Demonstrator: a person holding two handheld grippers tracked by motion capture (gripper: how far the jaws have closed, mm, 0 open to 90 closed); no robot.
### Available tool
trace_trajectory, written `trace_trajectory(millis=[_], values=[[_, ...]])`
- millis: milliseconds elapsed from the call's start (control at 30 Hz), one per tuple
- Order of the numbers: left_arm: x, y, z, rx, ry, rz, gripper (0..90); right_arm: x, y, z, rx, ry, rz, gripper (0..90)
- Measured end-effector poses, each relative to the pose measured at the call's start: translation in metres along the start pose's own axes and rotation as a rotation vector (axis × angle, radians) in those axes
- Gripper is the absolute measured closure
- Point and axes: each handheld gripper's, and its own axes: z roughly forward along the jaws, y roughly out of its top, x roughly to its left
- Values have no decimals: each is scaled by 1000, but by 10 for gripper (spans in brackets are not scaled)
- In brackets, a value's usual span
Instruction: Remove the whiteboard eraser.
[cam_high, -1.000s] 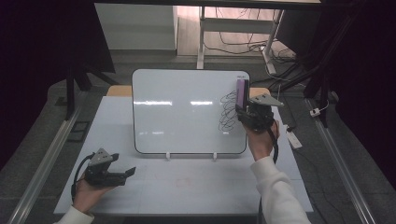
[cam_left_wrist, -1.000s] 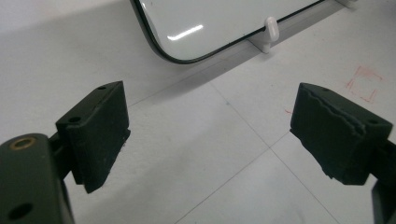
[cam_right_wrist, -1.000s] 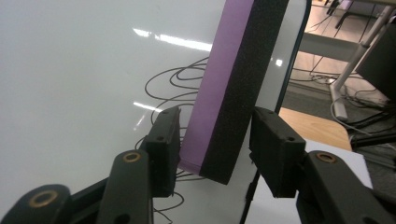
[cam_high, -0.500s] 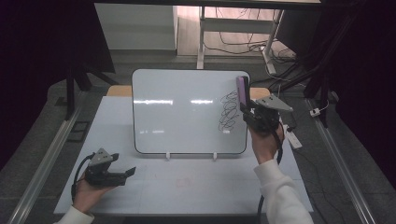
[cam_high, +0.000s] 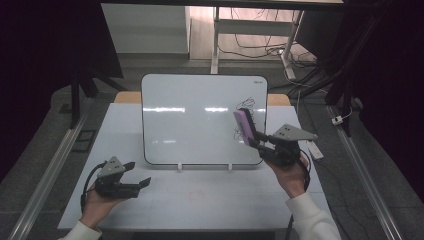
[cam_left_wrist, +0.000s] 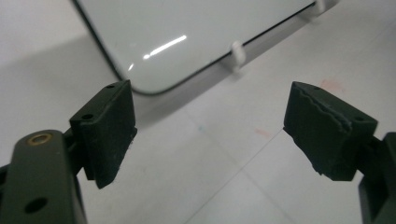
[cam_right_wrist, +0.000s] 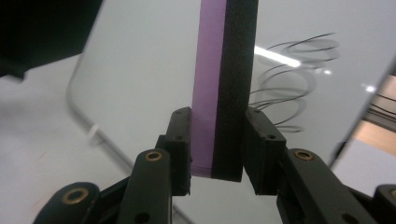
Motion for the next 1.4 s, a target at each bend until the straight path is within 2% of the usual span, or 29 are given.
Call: trace_trajectory(millis=[33, 67, 167, 200, 233, 400, 500, 533, 567, 633, 667, 700, 733, 833, 900, 1000, 1267, 1400], values=[[-3, 9, -1, -18, -26, 25, 192, 6, -7, 3, 8, 52, -14, 648], [-3, 9, -1, -18, -26, 25, 198, 8, -10, 5, 17, 75, -27, 647], [-9, 21, -1, -36, -56, 69, 205, 16, -17, 12, 47, 143, -62, 647], [-12, 28, 0, -40, -76, 98, 210, 18, -19, 15, 55, 165, -72, 647], [-12, 28, 0, -40, -76, 98, 216, 20, -20, 18, 64, 190, -83, 647], [-21, 47, 8, -32, -120, 170, 222, 30, -28, 32, 100, 278, -114, 646], [-27, 59, 13, -33, -138, 211, 222, 35, -32, 38, 120, 327, -116, 646], [-30, 67, 17, -31, -154, 234, 222, 38, -33, 41, 132, 341, -123, 646], [-30, 67, 17, -31, -154, 234, 223, 40, -34, 43, 144, 356, -134, 646], [-33, 74, 22, -29, -182, 249, 230, 45, -36, 47, 162, 391, -151, 646], [-35, 80, 28, -18, -209, 273, 236, 47, -36, 49, 172, 406, -162, 646], [-35, 80, 28, -18, -209, 273, 245, 50, -36, 50, 180, 421, -168, 646], [-36, 83, 31, -13, -227, 285, 245, 50, -36, 50, 180, 421, -168, 646], [-40, 88, 41, 8, -273, 321, 277, 57, -36, 55, 208, 476, -205, 646], [-43, 90, 47, 27, -293, 355, 293, 60, -37, 57, 224, 499, -219, 646], [-47, 92, 53, 44, -318, 381, 307, 63, -38, 59, 236, 517, -229, 646], [-51, 94, 63, 64, -396, 422, 354, 66, -39, 62, 256, 582, -264, 645], [-53, 94, 67, 82, -450, 438, 429, 68, -39, 62, 262, 608, -282, 645]])
